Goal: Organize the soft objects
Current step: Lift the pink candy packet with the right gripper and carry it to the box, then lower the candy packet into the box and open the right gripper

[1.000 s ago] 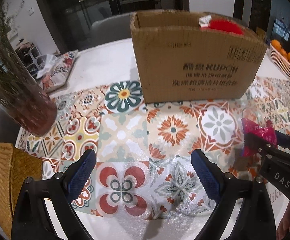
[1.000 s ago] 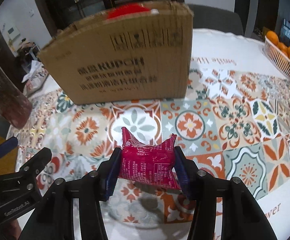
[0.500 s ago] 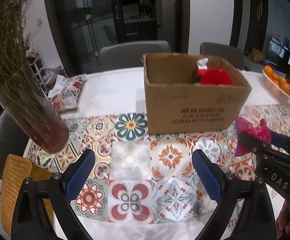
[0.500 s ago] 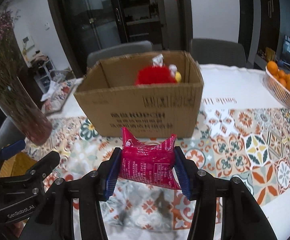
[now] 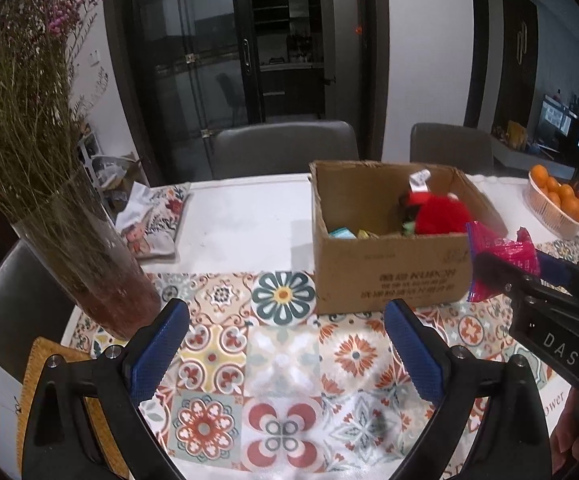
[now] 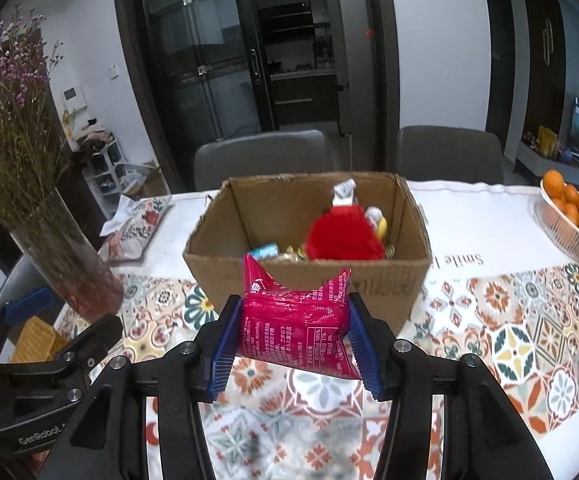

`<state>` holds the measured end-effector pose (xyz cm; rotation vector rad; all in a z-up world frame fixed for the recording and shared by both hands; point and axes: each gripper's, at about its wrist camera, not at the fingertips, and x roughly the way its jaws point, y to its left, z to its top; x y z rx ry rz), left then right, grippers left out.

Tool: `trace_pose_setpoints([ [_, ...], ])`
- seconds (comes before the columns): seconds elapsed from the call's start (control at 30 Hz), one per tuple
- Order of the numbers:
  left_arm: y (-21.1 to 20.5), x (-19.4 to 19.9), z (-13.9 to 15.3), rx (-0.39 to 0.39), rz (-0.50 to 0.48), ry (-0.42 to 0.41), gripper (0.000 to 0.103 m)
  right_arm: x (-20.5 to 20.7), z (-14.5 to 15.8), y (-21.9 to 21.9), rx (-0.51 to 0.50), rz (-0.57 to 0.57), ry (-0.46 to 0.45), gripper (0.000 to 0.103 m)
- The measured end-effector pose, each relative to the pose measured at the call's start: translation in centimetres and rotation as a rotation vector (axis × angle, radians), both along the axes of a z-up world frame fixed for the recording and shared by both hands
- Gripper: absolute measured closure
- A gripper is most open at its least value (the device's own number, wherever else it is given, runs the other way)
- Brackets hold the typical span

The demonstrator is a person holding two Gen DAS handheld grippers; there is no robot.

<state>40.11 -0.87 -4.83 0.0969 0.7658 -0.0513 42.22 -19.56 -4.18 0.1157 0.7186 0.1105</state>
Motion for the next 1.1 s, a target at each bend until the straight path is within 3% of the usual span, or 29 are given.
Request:
trace_pose_setpoints([
  [0.53,1.5,4.5,1.8,0.022,0.038,-0.048,0.002,5.4,1.4,1.4,-0.010,0.045,-0.043,0.051],
  [1.1,2.1,8.5,0.4,0.048,0.080,-0.026,0.002,12.0,-0.5,2.8,-0.058,0.093,-0.007,0.050],
])
